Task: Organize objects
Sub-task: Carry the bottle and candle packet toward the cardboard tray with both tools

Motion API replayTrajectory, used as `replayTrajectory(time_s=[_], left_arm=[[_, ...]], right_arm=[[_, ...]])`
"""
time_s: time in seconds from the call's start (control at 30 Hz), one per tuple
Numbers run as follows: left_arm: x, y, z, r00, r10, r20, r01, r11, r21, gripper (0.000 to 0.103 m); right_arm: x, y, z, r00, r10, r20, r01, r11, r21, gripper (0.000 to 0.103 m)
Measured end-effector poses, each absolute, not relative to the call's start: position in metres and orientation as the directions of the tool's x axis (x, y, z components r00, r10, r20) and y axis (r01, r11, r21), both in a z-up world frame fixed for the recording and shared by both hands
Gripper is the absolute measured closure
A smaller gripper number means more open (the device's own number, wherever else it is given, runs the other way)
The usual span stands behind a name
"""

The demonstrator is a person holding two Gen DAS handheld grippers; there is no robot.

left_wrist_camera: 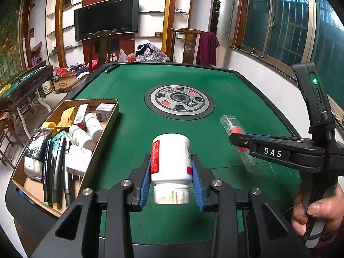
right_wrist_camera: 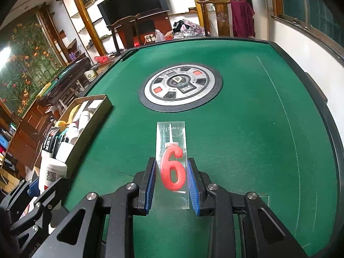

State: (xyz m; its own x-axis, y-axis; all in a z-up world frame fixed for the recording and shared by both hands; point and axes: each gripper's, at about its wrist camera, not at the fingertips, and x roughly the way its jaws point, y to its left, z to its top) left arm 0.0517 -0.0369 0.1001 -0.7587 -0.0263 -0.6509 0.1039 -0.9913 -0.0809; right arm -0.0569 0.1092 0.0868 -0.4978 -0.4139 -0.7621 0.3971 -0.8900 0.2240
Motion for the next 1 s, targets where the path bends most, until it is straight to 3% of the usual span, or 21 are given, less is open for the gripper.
replayTrajectory(time_s=[1.0], left_arm=[[0.078,-0.109,0.099,-0.751,-0.072,-0.657,0.227,-0.961,-0.155,0.069]], right_arm=[[-0.038,0.015,0.097,-0.414,-0.502,-0.759,0.551,-0.802,0.23,0.072]])
